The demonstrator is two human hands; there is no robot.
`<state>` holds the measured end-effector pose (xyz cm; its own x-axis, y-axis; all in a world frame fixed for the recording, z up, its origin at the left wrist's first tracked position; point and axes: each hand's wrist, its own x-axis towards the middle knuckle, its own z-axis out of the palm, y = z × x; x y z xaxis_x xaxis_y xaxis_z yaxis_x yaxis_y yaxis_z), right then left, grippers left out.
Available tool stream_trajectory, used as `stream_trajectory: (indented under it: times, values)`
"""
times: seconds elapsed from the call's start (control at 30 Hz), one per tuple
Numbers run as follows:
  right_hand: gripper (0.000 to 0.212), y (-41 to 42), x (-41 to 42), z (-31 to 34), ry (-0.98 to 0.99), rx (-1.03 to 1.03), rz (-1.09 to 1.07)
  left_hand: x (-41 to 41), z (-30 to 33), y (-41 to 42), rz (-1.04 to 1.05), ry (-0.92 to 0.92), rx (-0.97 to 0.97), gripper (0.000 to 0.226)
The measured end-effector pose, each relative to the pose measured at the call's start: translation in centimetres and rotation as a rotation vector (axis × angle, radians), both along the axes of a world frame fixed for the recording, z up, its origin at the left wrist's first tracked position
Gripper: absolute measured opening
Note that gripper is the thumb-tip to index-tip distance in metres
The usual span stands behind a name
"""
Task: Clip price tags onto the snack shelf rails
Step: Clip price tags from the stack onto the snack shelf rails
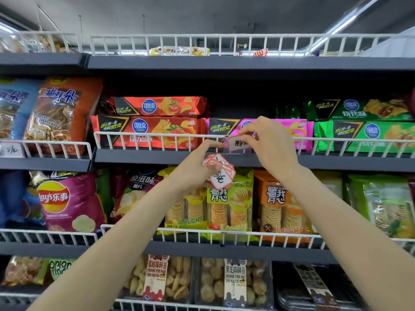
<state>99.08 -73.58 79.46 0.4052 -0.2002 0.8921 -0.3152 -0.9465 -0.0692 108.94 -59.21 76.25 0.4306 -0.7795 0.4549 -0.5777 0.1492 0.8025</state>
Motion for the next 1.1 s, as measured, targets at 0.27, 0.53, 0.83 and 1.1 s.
stream_trajectory:
  times: [0.27,0.53,0.83,1.1]
  values:
    - [0.027,0.1,-0.2,-1.3,0.088,-0.251,-0.183,0.0,-0.2,-0.4,0.007,-0.008,-0.002,0.041]
    - [0.017,0.2,0.2,-1.9,-0.036,-0.259,-0.117,0.4,-0.4,-1.0,-0.003,0.05,-0.026,0.038]
    - [0.021,-0.2,0.6,-1.4,0.008,-0.303,-0.184,0.6,-0.6,-0.9,-0.028,0.05,-0.042,0.039]
    - [0.032,0.3,0.5,-1.9,0.061,-0.309,-0.252,0.7,-0.7,-0.9,-0.009,0.016,-0.035,0.04]
